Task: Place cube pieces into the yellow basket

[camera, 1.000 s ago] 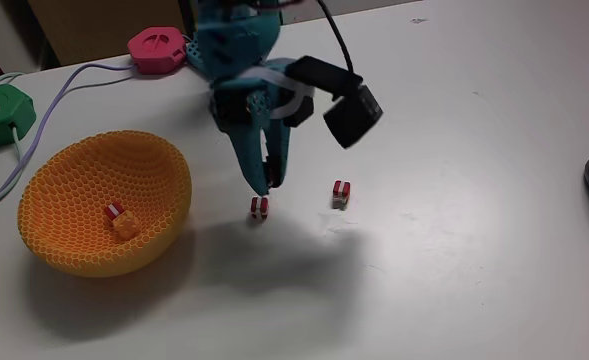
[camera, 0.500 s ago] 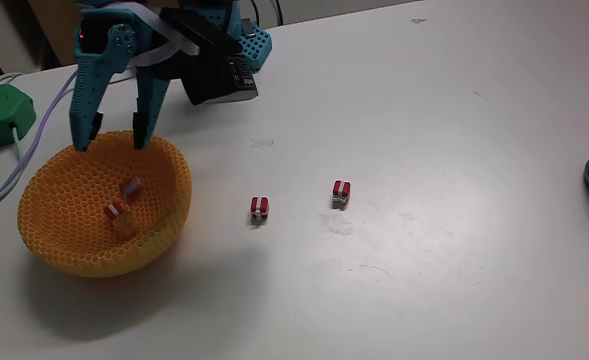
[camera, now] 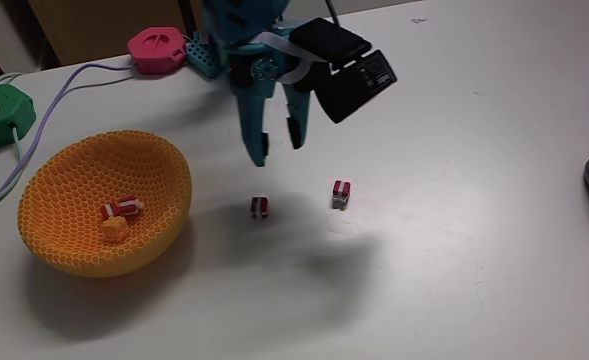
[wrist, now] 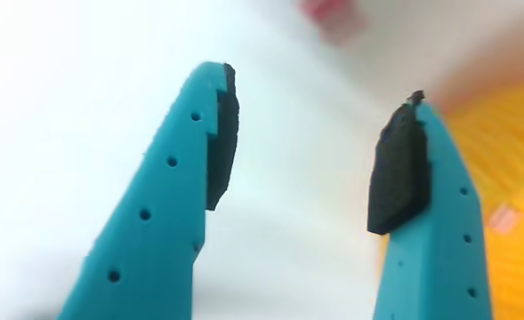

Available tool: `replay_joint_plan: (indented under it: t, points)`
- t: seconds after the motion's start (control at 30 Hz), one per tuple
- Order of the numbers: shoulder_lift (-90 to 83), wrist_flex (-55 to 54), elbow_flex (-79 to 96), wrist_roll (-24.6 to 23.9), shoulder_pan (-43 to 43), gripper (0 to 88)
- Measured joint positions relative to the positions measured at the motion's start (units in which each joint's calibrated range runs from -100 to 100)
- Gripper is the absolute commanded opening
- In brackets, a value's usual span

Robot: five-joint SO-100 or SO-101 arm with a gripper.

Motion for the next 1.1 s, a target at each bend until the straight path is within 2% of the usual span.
replay_joint_plan:
  t: [0.1,0.33,0.7,0.77,0.83,0.93,1.1]
  points:
    - [2.7,-3.7,2.2,-3.2,0.5,23.4]
    - [8.2,-14.4,4.2,-7.0,4.2,22.4]
    - [14.5,-24.2,4.6,-7.1,6.4,20.7]
    - [15.2,-24.5,4.7,-6.9,7.3,17.3]
    - [15.3,-25.1,5.0,-6.9,7.2,8.5]
    - [15.5,-27.0,7.1,-7.2,7.2,1.3]
    - [15.5,-29.5,8.5,-6.5,8.5,0.0]
